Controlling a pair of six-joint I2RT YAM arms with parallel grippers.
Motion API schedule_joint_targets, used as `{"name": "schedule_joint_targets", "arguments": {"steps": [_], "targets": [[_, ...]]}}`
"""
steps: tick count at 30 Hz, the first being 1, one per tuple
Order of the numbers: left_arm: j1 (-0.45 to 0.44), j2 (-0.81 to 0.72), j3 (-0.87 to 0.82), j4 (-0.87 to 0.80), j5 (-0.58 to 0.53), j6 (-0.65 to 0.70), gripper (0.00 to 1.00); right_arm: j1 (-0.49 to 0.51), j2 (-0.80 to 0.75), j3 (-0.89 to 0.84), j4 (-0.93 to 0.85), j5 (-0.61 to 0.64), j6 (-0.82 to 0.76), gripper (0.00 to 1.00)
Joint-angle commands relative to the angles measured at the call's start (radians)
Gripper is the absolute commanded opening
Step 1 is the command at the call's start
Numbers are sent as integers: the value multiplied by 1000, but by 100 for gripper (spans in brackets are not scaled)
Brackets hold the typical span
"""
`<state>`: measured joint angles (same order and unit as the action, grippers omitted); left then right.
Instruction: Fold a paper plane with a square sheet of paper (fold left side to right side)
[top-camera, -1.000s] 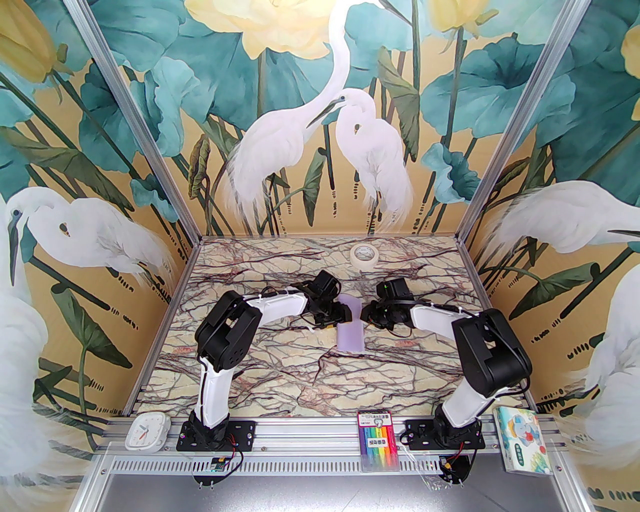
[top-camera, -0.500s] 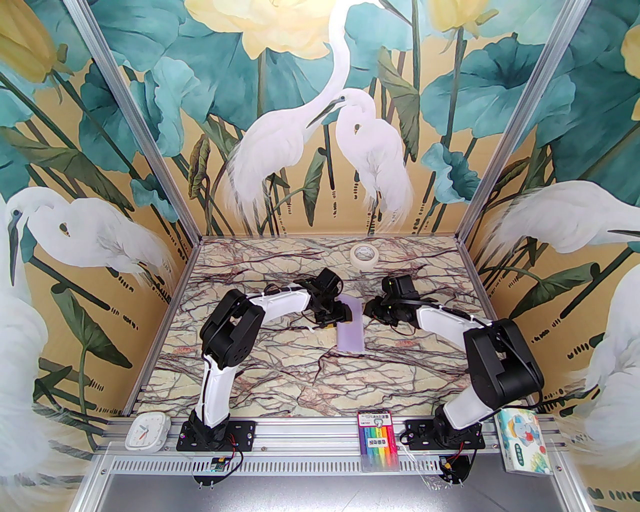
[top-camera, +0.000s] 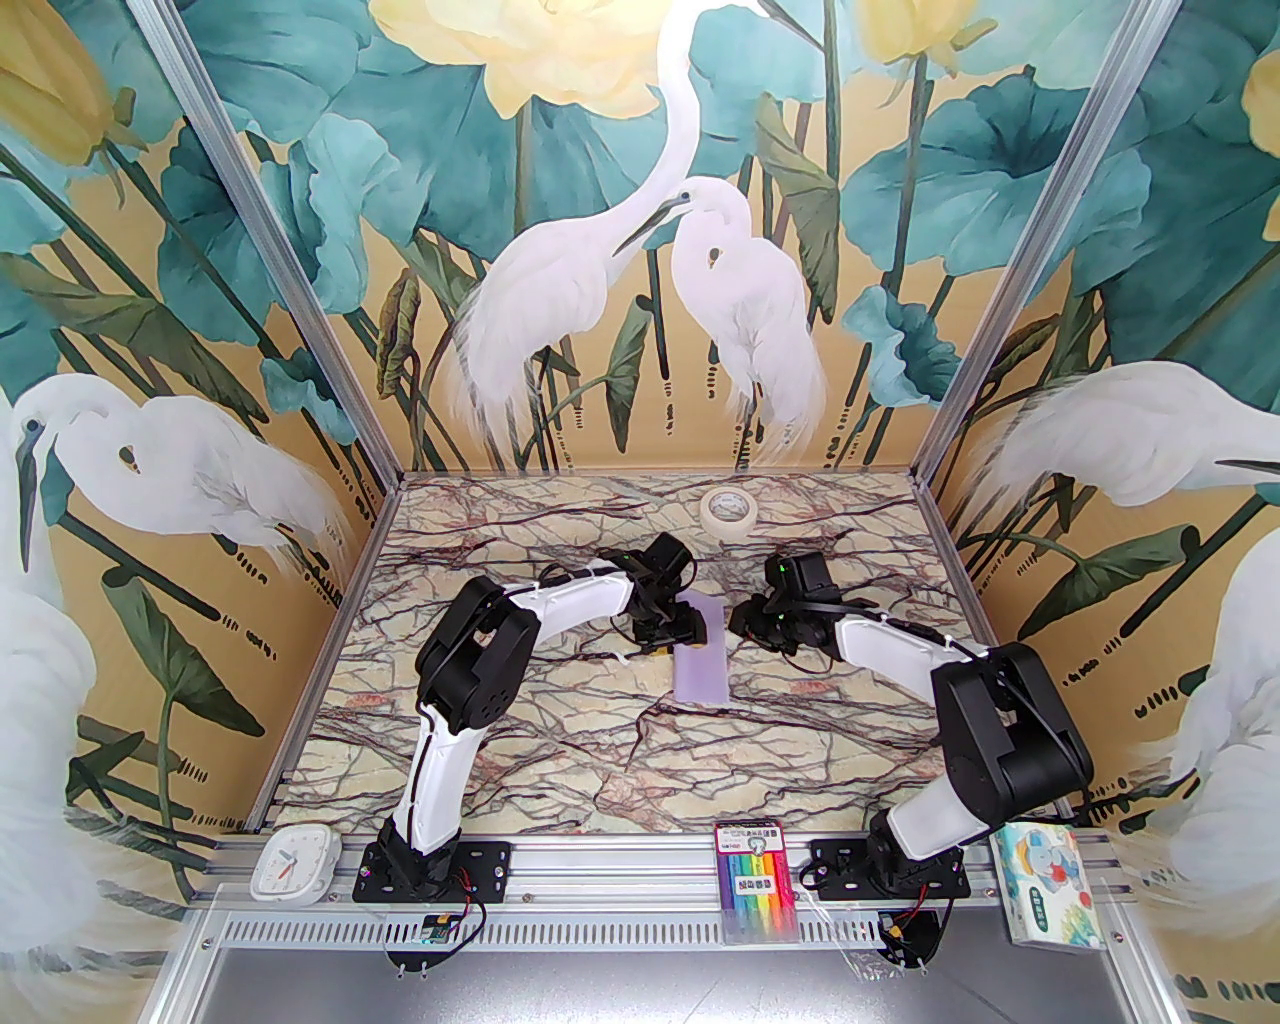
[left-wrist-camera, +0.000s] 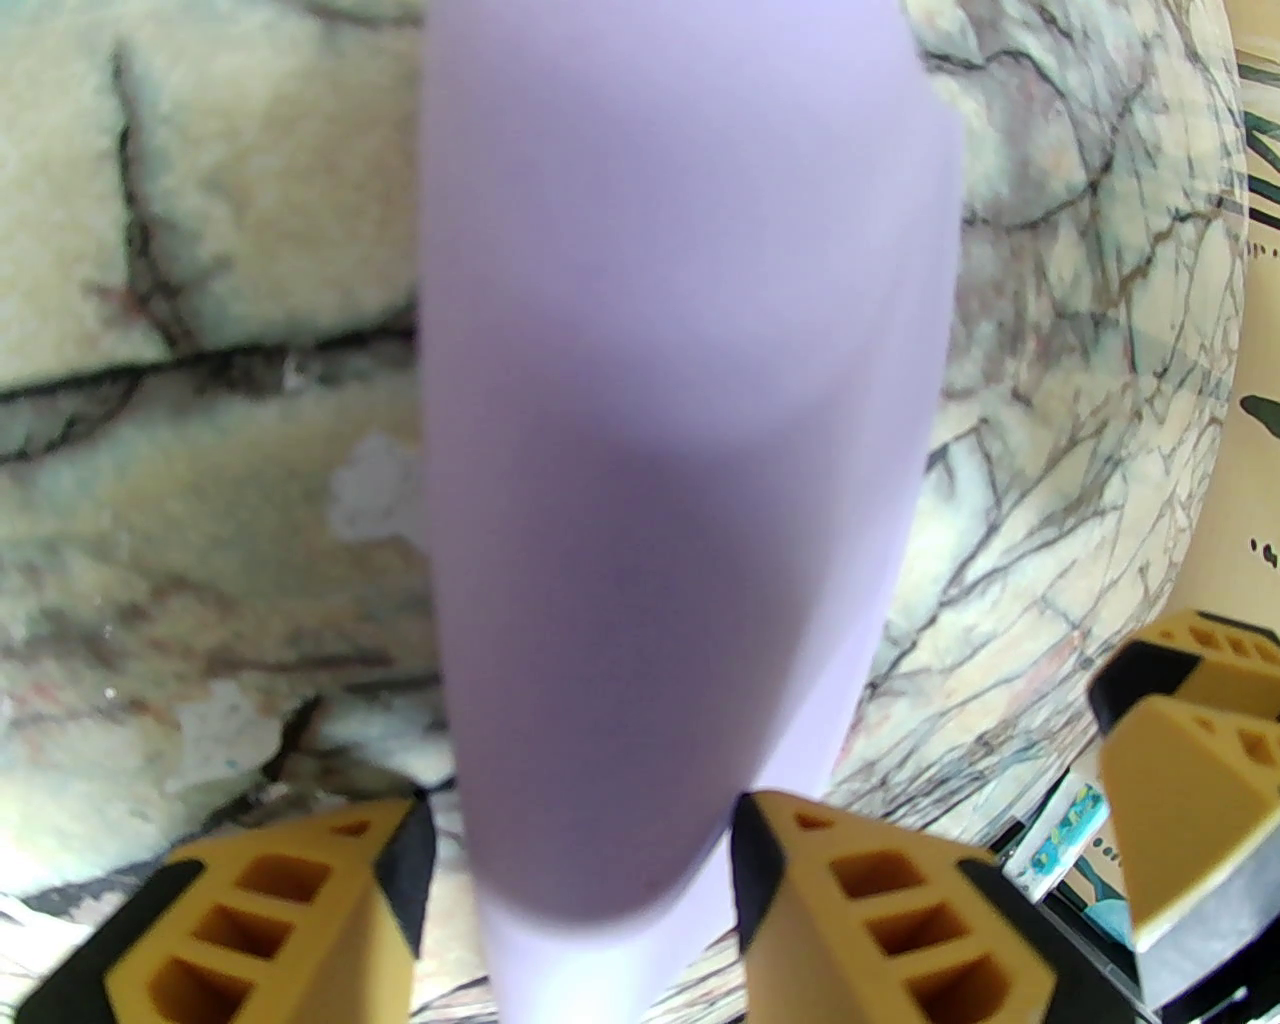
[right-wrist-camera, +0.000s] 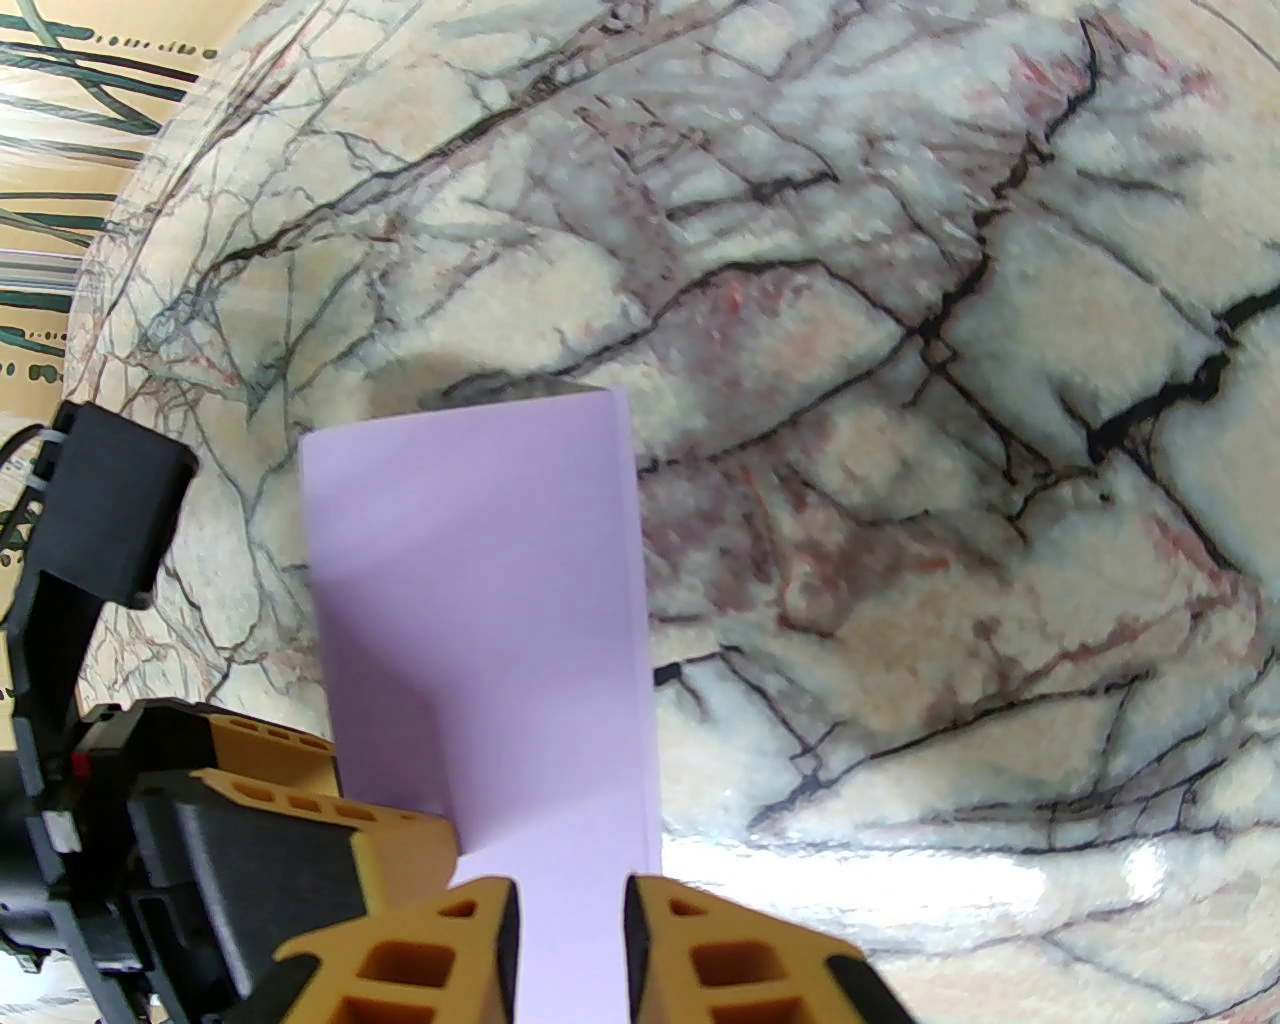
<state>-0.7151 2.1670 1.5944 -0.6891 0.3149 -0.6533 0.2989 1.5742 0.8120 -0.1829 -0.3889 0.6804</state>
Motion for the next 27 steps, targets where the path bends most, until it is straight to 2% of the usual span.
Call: {"name": "schedule_joint_targets", "arguments": {"steps": [1,12,27], "targets": [[-28,128,-21,28,-42,29,55,-5,-19,-15,9,-12,13,23],[-31,151,3,10,-37,35,55,-1,20,-41,70,-53,48,0],[-49,200,78,-80,-77,55,55,9,35,-38,84,-53,60,0]]}}
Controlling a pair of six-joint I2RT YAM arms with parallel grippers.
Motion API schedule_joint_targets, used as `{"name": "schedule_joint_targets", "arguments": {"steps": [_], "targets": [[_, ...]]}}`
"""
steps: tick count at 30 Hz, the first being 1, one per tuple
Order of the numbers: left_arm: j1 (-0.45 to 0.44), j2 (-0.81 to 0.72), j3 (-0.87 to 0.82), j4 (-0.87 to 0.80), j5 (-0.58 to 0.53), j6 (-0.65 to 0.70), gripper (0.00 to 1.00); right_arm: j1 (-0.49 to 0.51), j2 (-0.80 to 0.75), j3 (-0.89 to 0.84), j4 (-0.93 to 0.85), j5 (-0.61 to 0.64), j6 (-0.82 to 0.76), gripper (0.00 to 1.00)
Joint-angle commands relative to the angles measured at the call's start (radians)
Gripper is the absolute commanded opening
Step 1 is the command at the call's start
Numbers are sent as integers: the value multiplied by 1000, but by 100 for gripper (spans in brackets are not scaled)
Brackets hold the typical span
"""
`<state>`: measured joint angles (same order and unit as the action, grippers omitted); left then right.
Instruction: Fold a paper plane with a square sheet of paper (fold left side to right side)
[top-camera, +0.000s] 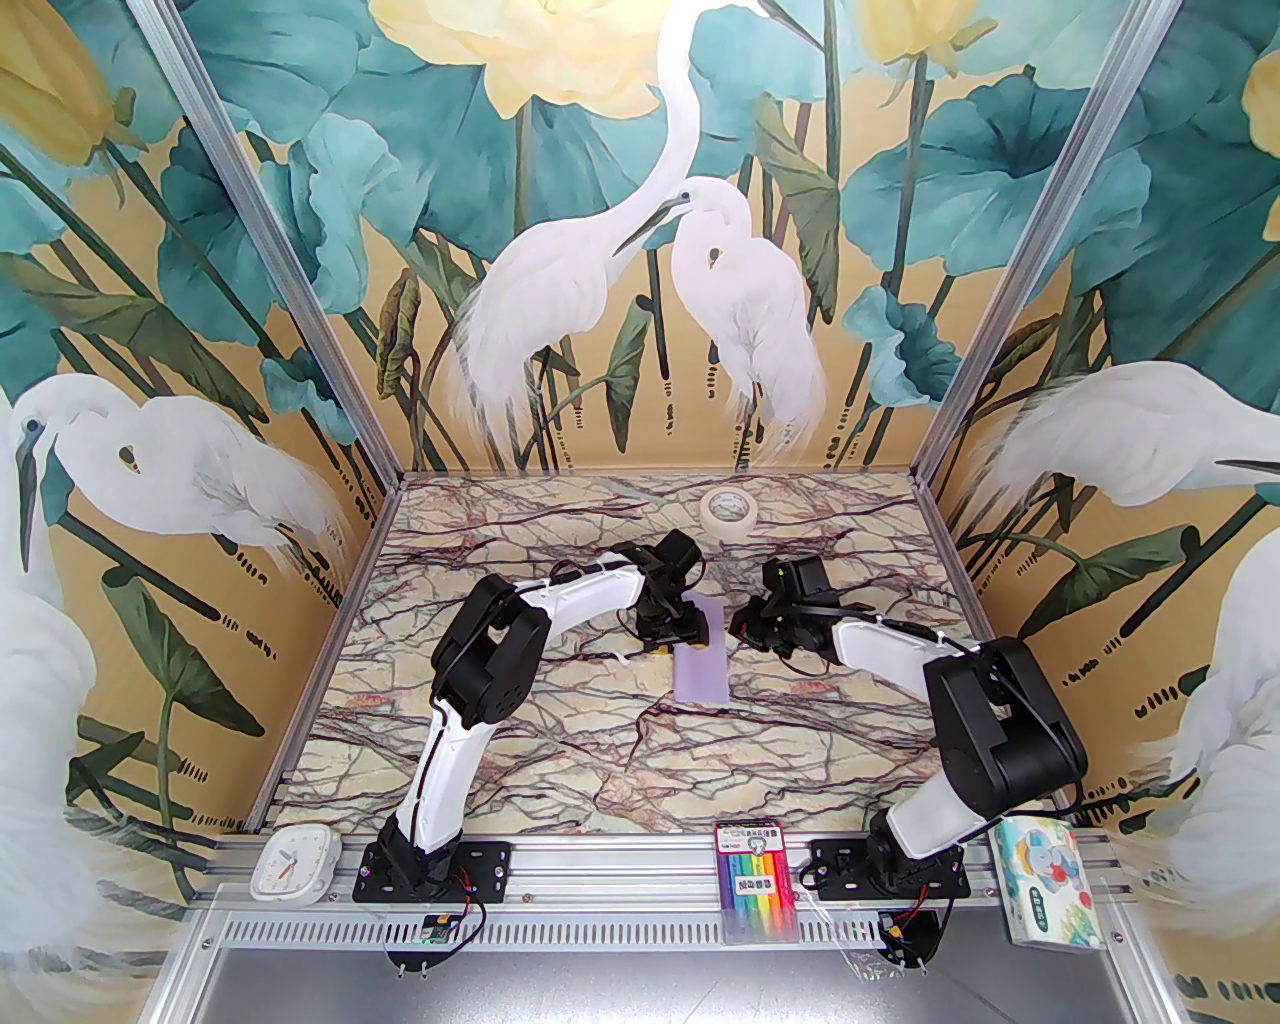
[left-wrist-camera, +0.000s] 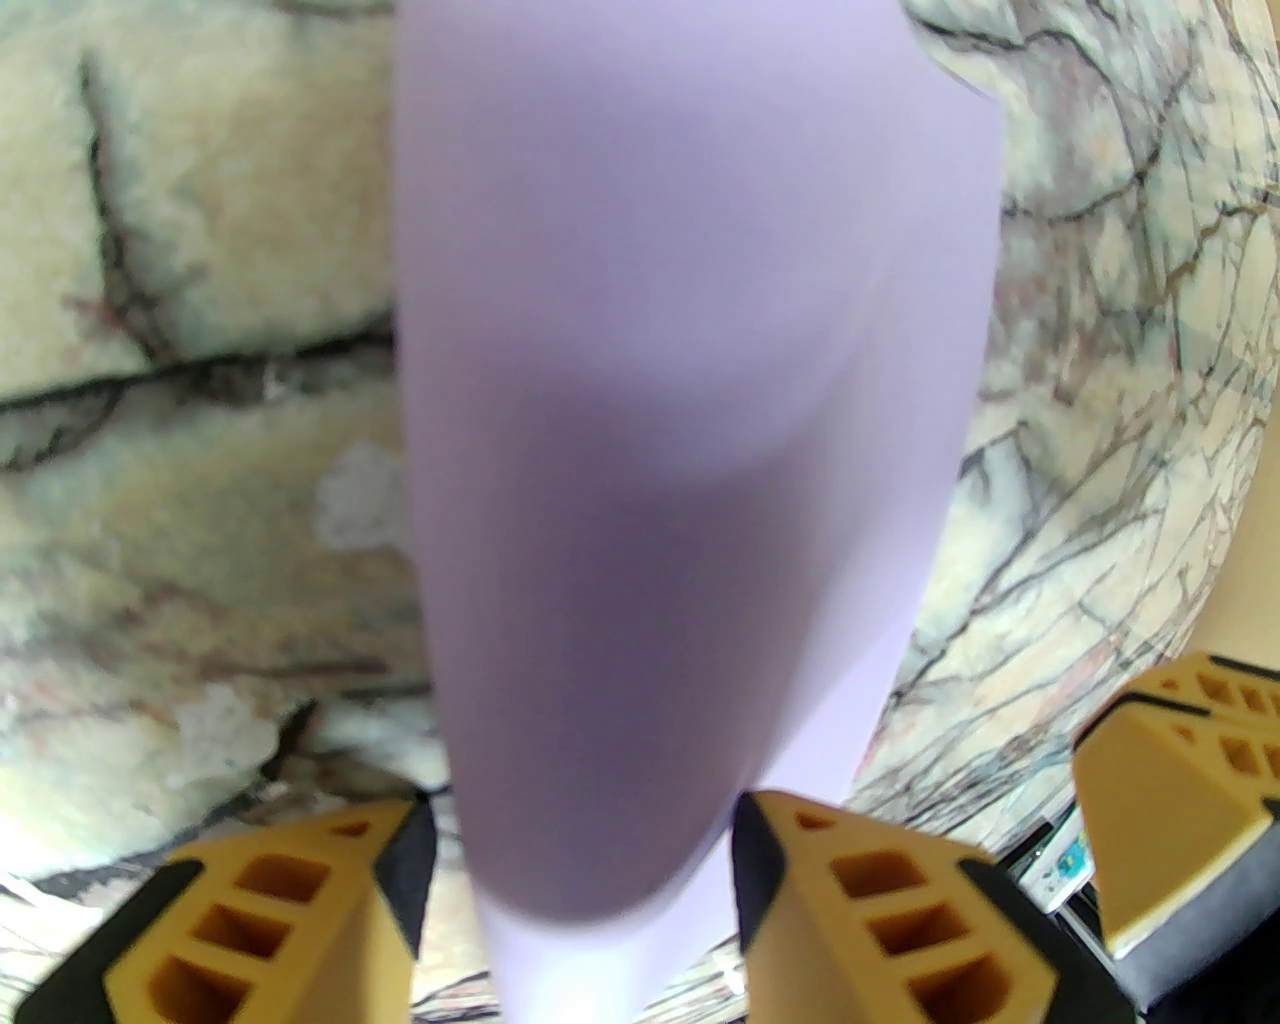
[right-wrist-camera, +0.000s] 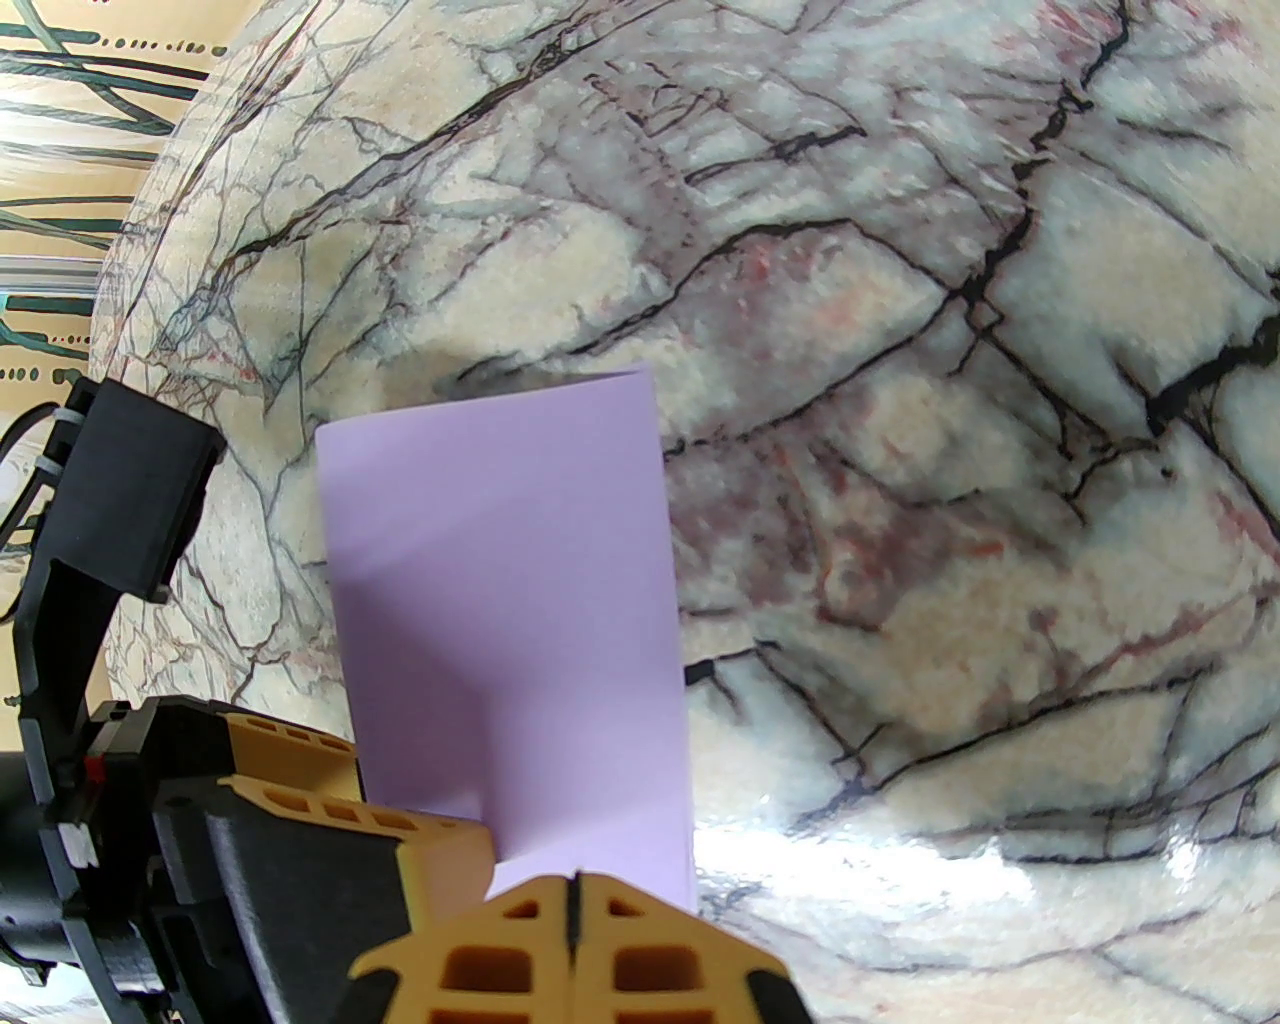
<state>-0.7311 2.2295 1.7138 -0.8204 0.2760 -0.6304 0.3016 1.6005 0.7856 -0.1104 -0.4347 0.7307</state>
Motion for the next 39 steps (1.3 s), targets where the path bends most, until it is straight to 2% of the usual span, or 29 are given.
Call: {"name": "schedule_joint_targets", "arguments": {"steps": [1,17,39], "targets": [[-33,139,-40,49,-42,29,55,7,11,-12,10,-9,10,0],[-33,139,-32,40,-53,12,55,37,92,6,30,-24,26,0],[-27,167,-13,34,-69,-29,54,23,-27,2,-29,51,-2,0]]}}
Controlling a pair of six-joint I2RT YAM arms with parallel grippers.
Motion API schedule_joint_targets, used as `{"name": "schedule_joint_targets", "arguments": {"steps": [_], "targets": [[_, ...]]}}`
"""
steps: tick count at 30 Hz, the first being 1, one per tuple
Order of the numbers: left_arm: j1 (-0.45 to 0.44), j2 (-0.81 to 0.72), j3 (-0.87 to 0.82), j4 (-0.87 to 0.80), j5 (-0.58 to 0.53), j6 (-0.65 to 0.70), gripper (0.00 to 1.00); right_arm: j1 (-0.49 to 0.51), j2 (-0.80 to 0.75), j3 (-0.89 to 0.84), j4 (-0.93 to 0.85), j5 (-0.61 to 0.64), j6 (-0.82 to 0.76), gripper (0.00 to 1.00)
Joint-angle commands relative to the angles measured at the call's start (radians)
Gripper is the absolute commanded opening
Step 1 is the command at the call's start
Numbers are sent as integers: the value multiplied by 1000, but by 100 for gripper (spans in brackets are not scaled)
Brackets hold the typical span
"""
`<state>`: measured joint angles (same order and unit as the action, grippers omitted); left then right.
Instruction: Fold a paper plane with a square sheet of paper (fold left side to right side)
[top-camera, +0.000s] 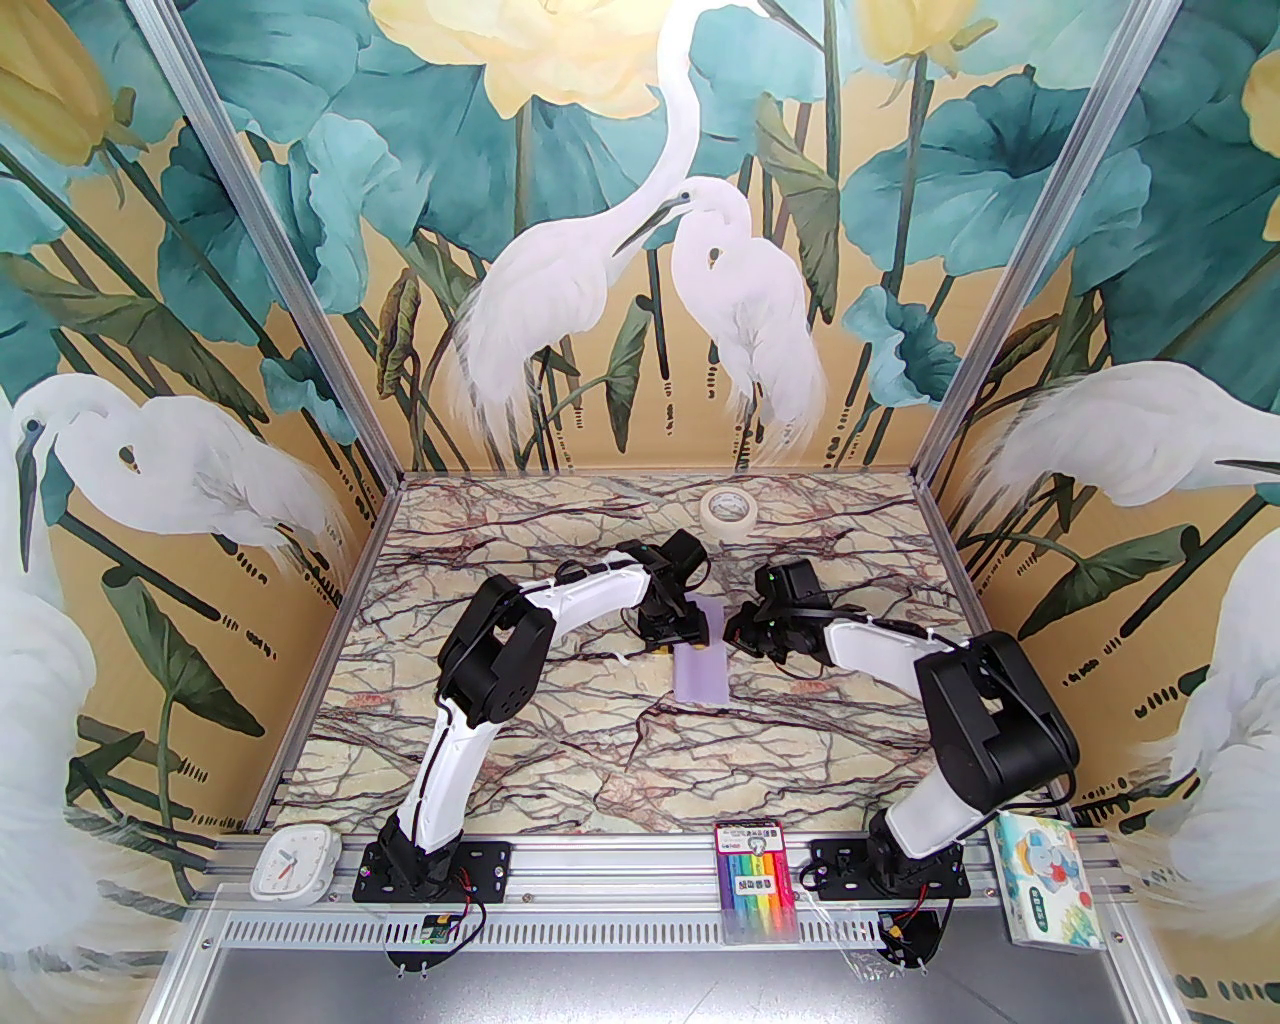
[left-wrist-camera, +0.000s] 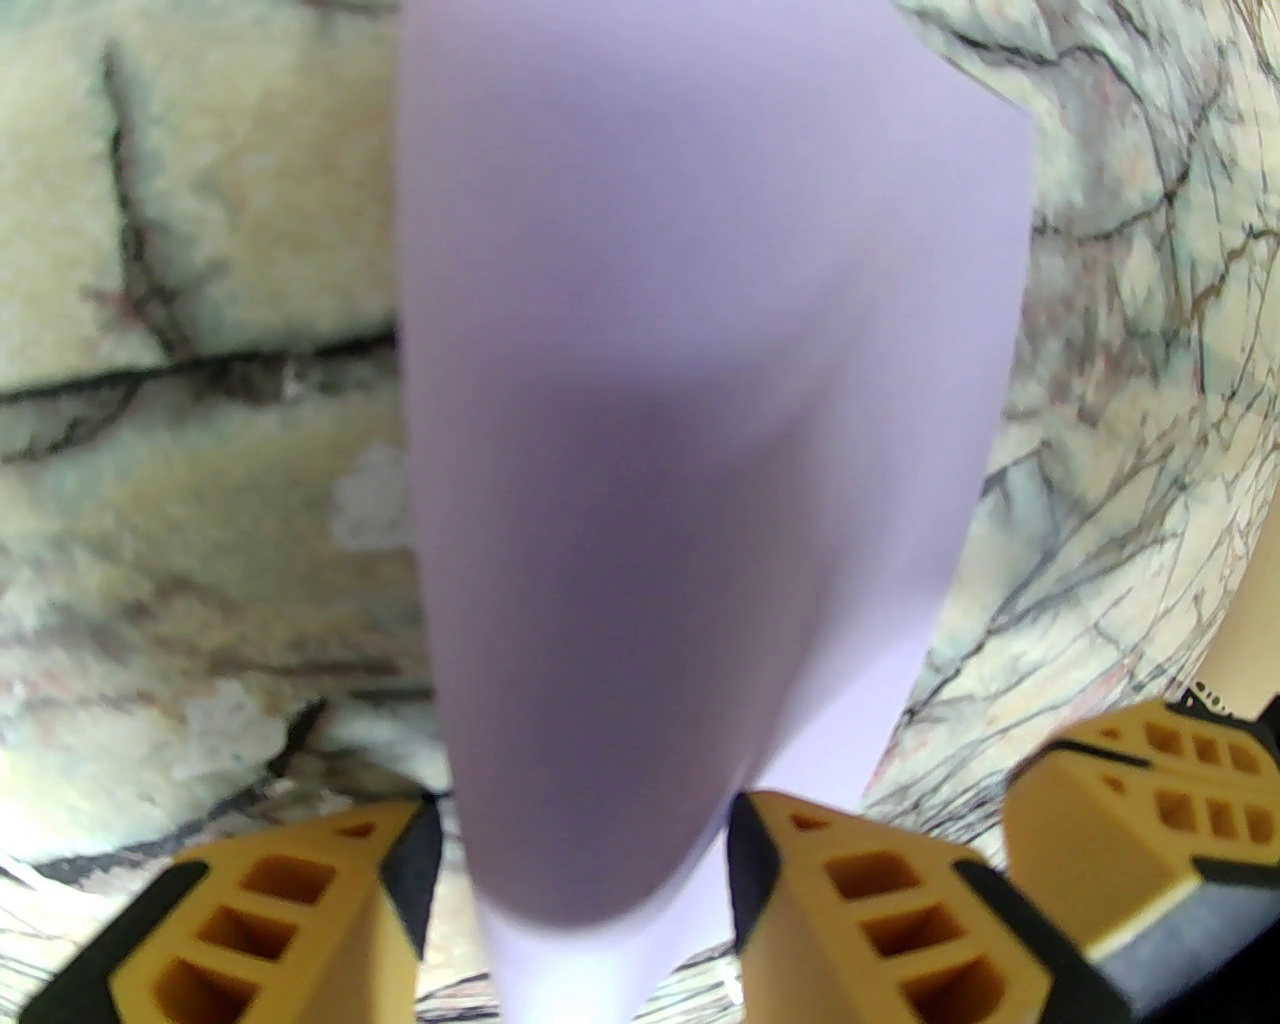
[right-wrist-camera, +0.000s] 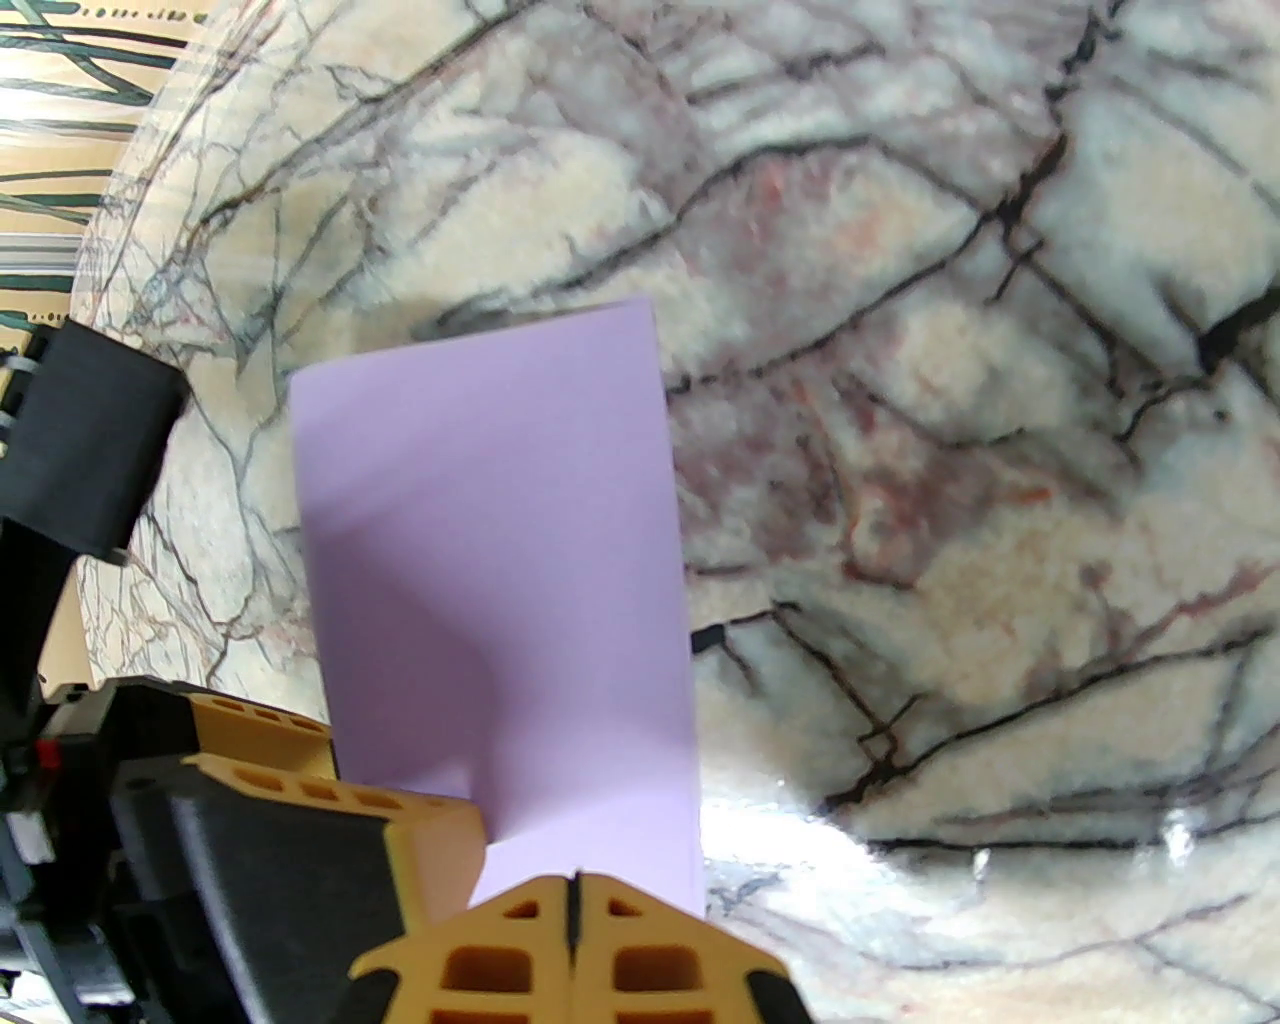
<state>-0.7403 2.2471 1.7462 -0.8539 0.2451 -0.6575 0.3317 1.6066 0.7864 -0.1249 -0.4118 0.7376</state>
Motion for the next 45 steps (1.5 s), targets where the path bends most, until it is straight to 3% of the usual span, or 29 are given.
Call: {"name": "schedule_joint_targets", "arguments": {"steps": [1,28,45], "targets": [[-17,150,-42,67,-37,-3,54,-8,-36,2,-15,30,-9,0],[-15,190,15,29,-38,-28,53,-8,-18,-23,16,-9,5,0],[-16,194,24,29,-36,-35,53,17,82,2,33,-48,8,0]]}}
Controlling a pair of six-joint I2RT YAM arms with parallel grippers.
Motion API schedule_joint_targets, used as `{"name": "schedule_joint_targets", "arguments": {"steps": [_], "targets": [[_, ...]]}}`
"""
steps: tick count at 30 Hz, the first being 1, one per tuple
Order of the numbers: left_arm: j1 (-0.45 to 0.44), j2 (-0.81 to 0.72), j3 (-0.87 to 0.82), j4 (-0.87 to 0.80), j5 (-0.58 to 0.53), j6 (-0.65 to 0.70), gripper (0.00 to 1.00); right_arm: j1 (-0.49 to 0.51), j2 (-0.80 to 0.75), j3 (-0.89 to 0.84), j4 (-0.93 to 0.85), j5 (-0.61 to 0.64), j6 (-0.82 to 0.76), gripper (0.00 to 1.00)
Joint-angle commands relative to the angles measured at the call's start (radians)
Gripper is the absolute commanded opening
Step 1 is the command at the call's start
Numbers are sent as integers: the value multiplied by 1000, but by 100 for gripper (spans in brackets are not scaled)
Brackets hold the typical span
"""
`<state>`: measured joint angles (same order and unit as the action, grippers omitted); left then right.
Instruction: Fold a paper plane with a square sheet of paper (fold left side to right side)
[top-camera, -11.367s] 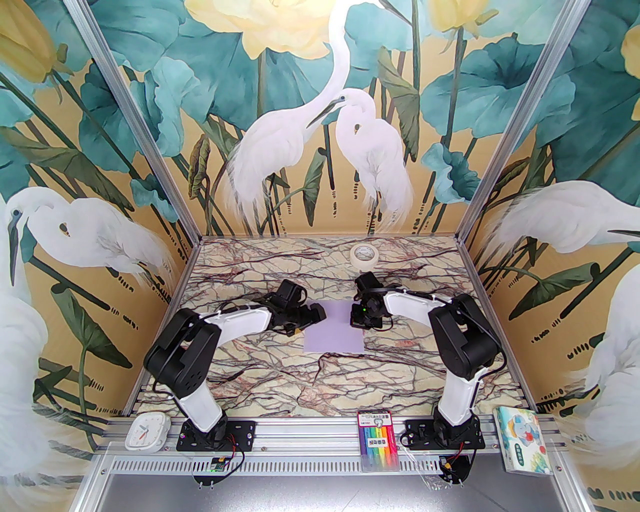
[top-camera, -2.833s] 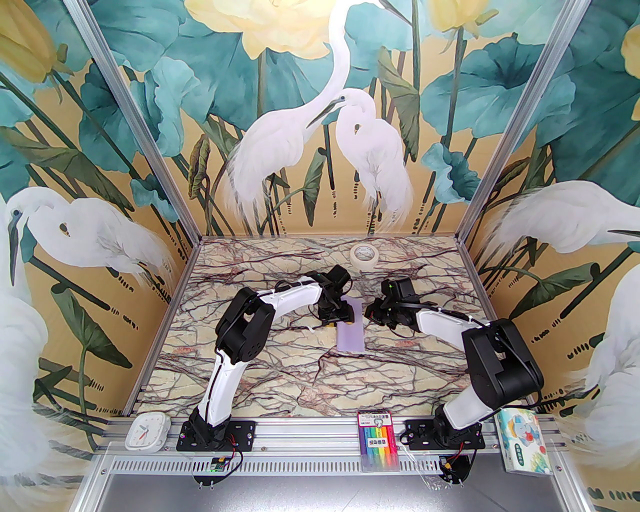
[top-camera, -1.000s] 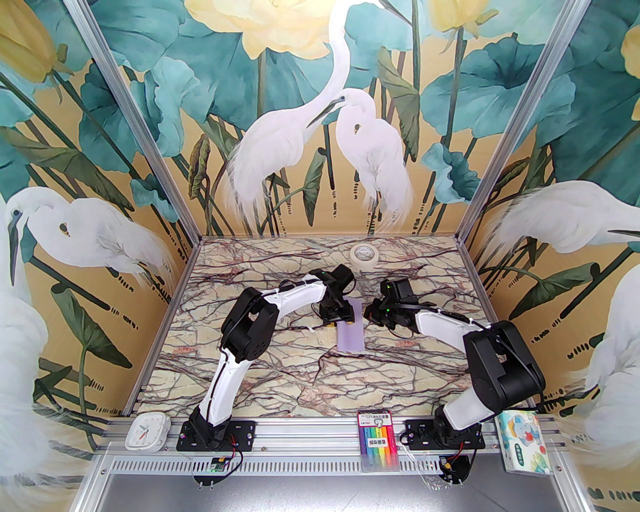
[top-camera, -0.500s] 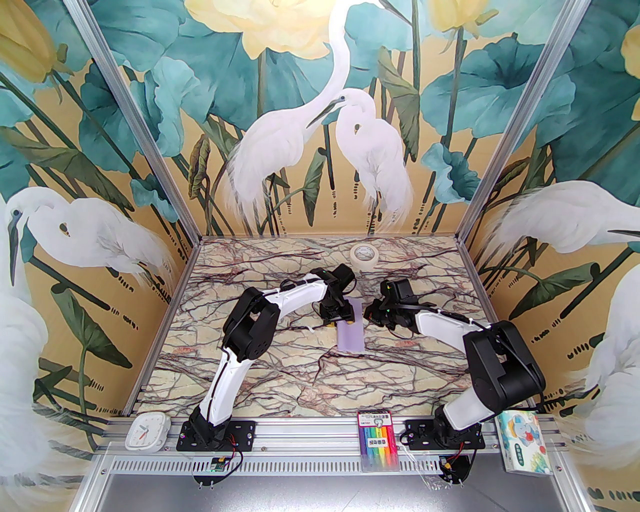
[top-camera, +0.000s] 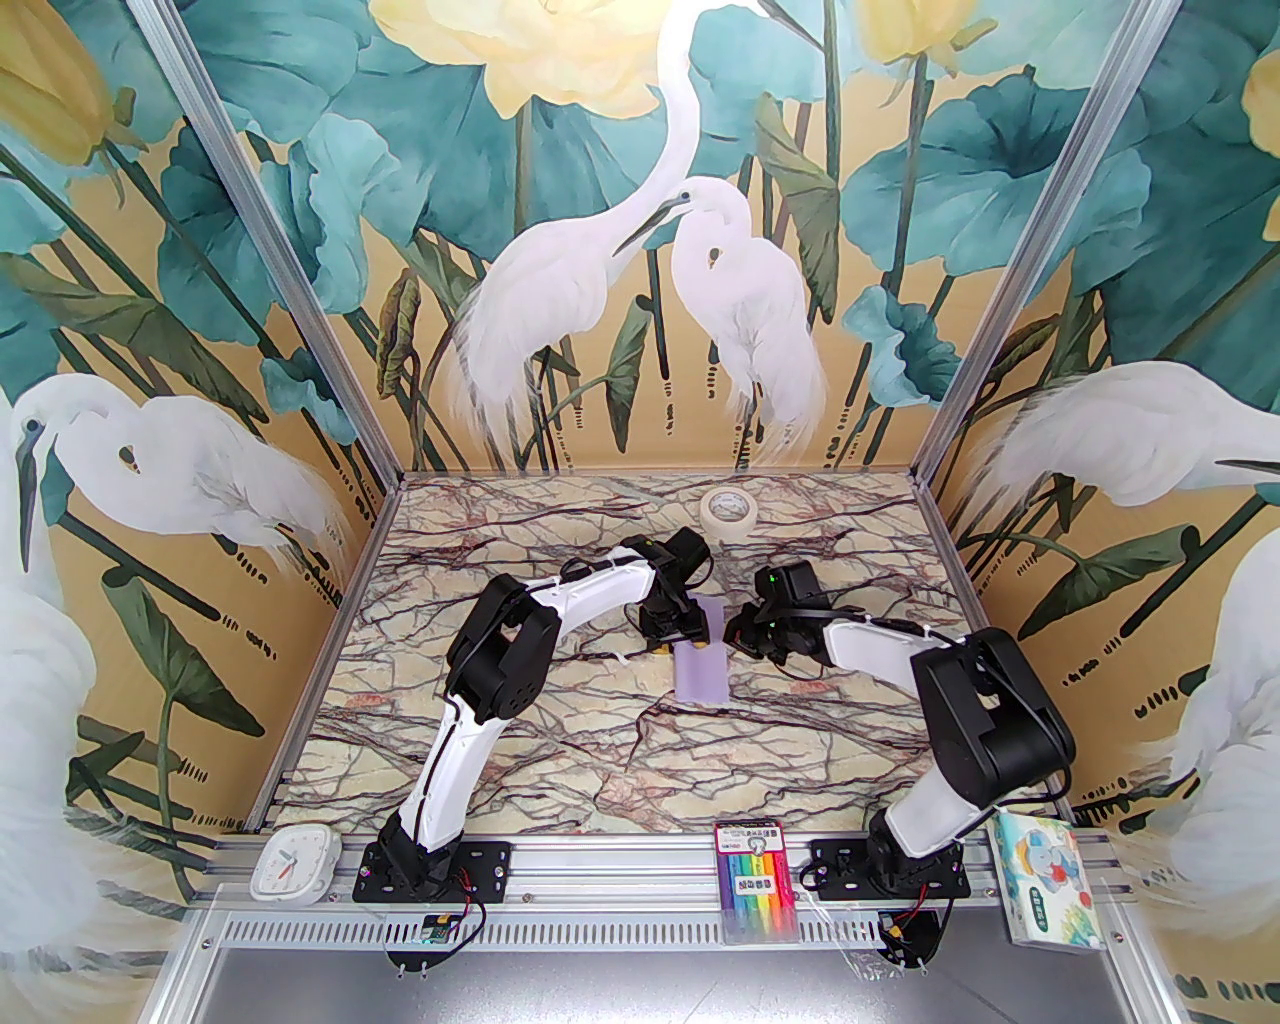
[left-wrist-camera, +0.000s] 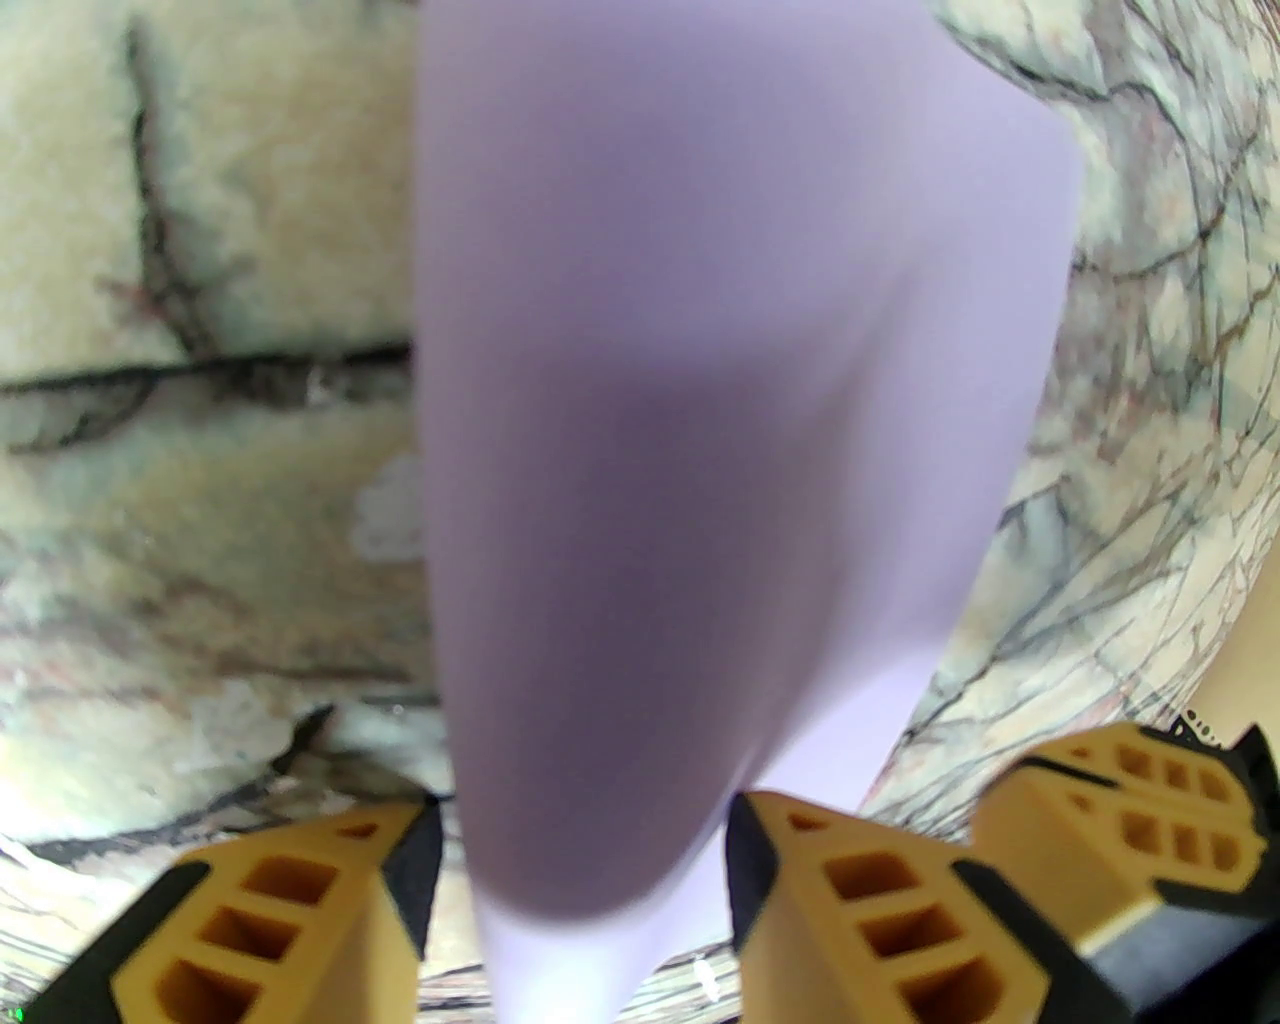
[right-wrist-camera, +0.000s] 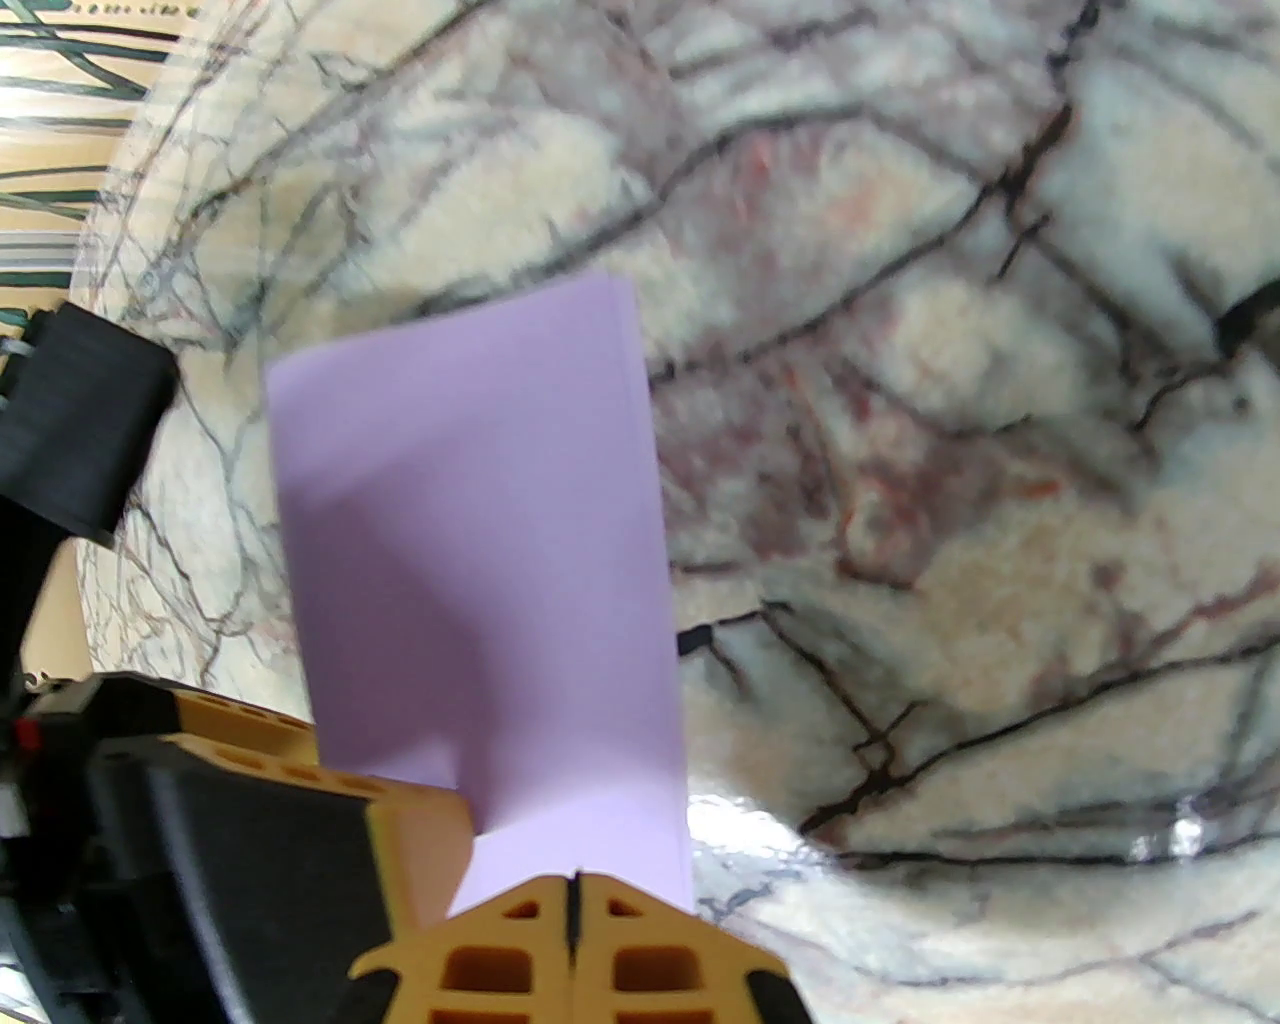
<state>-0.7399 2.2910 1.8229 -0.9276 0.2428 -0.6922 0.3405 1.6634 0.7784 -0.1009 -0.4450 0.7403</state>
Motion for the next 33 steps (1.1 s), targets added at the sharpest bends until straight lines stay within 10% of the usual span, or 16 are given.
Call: {"name": "schedule_joint_targets", "arguments": {"steps": [1,33], "targets": [[-16,152,-54,102,-33,1,53,11,33,13,9,-16,5,0],[-15,153,-50,101,-24,8,53,-28,-6,-22,51,-25,4,0]]}}
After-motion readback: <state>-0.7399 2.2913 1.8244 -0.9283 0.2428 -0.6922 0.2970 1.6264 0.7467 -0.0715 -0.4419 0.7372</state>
